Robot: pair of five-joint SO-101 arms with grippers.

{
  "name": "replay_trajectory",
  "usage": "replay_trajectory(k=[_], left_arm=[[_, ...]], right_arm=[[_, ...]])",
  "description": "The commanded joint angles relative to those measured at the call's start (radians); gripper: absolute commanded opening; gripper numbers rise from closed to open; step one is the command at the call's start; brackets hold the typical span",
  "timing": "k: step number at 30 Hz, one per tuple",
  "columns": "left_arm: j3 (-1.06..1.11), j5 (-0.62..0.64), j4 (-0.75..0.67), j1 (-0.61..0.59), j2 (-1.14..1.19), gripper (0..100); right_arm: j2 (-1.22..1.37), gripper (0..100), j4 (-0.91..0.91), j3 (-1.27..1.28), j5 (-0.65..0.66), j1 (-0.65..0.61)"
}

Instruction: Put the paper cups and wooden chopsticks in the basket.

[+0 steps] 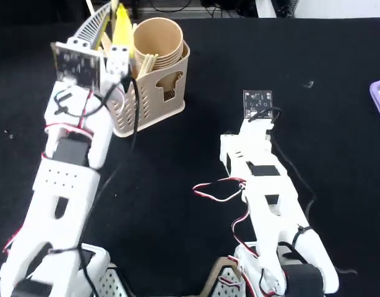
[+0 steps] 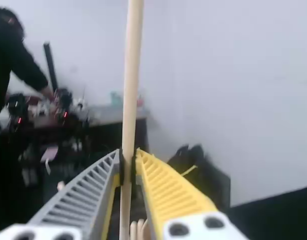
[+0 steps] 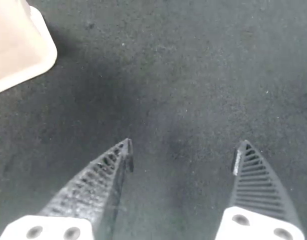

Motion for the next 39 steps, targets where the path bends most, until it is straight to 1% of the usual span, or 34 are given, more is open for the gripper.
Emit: replay_trajectory(k=[1,7,9,10,12,13,15,19,24,26,27,28,29,31,32,33,34,36,39], left_arm=[[-0.021,0.011,-0.028,-0.070,0.089,3],[0.039,0.012,-0.026,-0.085,0.100,3],[0.053,0.031,-0.011,-0.085,0.086,7],[0.051,0.064,0.020,-0.090,0.080,10],[0.035,0.178,0.114,-0.096,0.058,14],[0.018,0.239,0.169,-0.108,0.046,15],[-0.027,0.316,0.264,-0.131,0.028,16],[-0.102,0.341,0.371,-0.185,-0.005,16],[-0.131,0.336,0.497,-0.277,-0.104,16],[-0.119,0.336,0.580,-0.331,-0.176,15],[-0.104,0.334,0.637,-0.358,-0.216,15],[-0.087,0.334,0.701,-0.386,-0.258,15],[-0.064,0.331,0.770,-0.420,-0.302,13],[0.001,0.293,0.879,-0.484,-0.376,5],[0.045,0.256,0.905,-0.510,-0.410,2],[0.108,0.215,0.911,-0.527,-0.443,4],[0.180,0.176,0.908,-0.549,-0.476,5],[0.315,0.109,0.893,-0.581,-0.543,3],[0.522,0.037,0.867,-0.619,-0.666,4]], right_arm=[[-0.028,32.2,-0.023,-0.005,0.006,-0.014],[-0.028,32.2,-0.023,-0.007,0.008,-0.014],[-0.028,32.2,-0.023,-0.007,0.008,-0.014],[-0.028,32.2,-0.023,-0.007,0.008,-0.014],[-0.028,32.2,-0.023,-0.007,0.008,-0.014],[-0.028,32.2,-0.023,-0.007,0.008,-0.014],[-0.028,32.2,-0.023,-0.007,0.008,-0.014],[-0.028,32.2,-0.023,-0.005,0.008,-0.014],[-0.028,32.2,-0.023,-0.005,0.008,-0.014],[-0.028,31.9,-0.023,-0.002,0.005,-0.014],[-0.028,30.0,-0.020,-0.002,0.003,-0.014],[-0.028,25.9,-0.018,-0.002,0.003,-0.014],[-0.028,18.9,-0.020,-0.002,0.003,-0.014],[-0.028,1.6,-0.023,-0.002,0.003,-0.014],[-0.028,1.1,-0.023,-0.002,0.003,-0.014],[-0.028,5.7,-0.023,-0.001,0.003,-0.014],[-0.028,7.0,-0.023,-0.001,0.003,-0.014],[-0.028,5.6,-0.025,-0.001,0.003,-0.014],[-0.028,4.3,-0.025,-0.008,0.011,-0.014]])
